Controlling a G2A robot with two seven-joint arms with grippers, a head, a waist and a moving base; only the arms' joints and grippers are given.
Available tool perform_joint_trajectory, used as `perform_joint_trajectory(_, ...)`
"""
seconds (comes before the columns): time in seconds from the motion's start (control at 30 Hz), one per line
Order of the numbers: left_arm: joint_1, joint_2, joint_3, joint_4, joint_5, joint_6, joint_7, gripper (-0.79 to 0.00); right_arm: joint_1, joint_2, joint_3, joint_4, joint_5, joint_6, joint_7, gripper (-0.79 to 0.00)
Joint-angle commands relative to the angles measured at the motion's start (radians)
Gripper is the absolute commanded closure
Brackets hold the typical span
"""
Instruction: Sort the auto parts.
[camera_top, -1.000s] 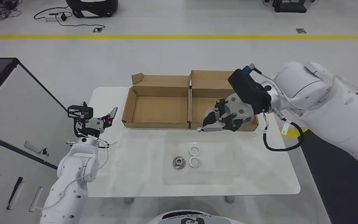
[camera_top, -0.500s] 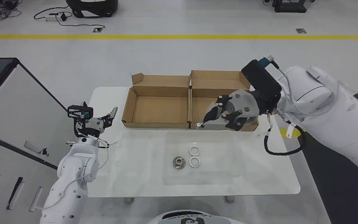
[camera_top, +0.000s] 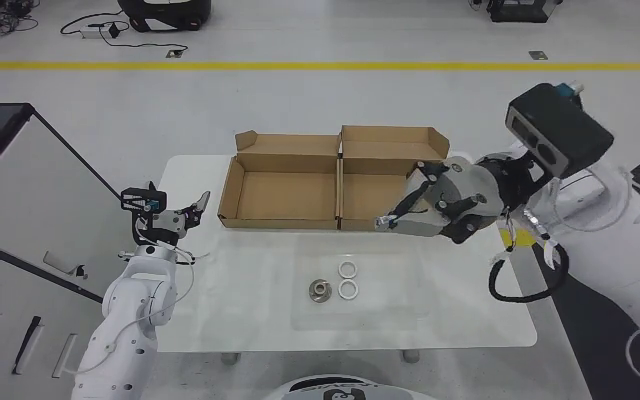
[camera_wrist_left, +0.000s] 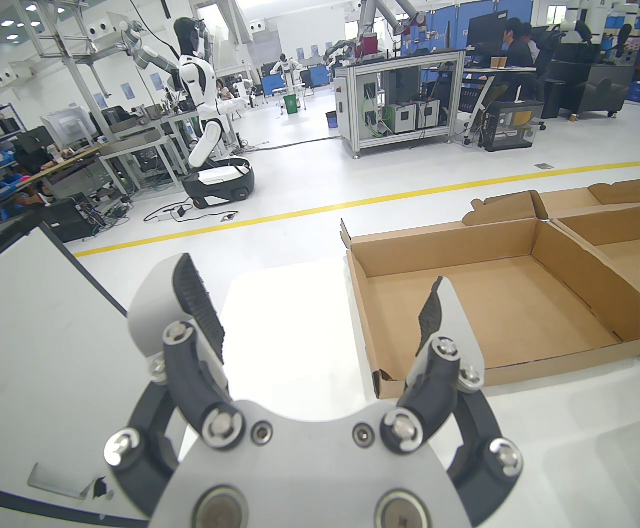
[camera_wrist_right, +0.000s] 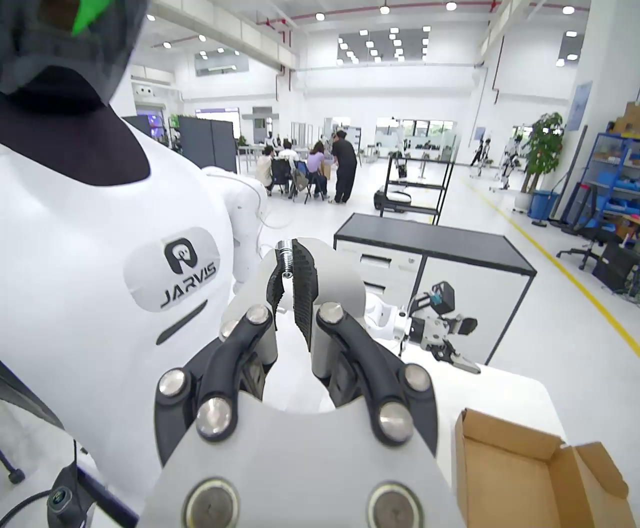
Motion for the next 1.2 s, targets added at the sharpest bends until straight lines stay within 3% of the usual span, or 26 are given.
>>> perform_joint_trajectory(0.0,0.000,0.000,0.000,0.000,0.000,0.000,0.000,-0.785,-0.023,-0.013,0.037,-0.020,0.010,0.000,-0.016,0.000)
perform_joint_trajectory(0.37,0.000,0.000,0.000,0.000,0.000,0.000,0.000,-0.785,-0.107,-0.125,0.189,-0.095,0.178,0.000,0.032,0.000)
perform_joint_trajectory(0.53,0.000,0.000,0.000,0.000,0.000,0.000,0.000,-0.785,-0.134,-0.193,0.248,-0.085,0.322,0.000,0.188,0.000)
perform_joint_trajectory(0.63,0.000,0.000,0.000,0.000,0.000,0.000,0.000,-0.785,-0.150,-0.235,0.262,-0.069,0.437,0.000,0.351,0.000)
perform_joint_trajectory(0.97,0.000,0.000,0.000,0.000,0.000,0.000,0.000,-0.785,-0.151,-0.240,0.260,-0.062,0.449,0.000,0.376,0.000)
perform_joint_trajectory(1.17,0.000,0.000,0.000,0.000,0.000,0.000,0.000,-0.785,-0.173,-0.253,0.261,-0.098,0.449,0.006,0.294,0.000)
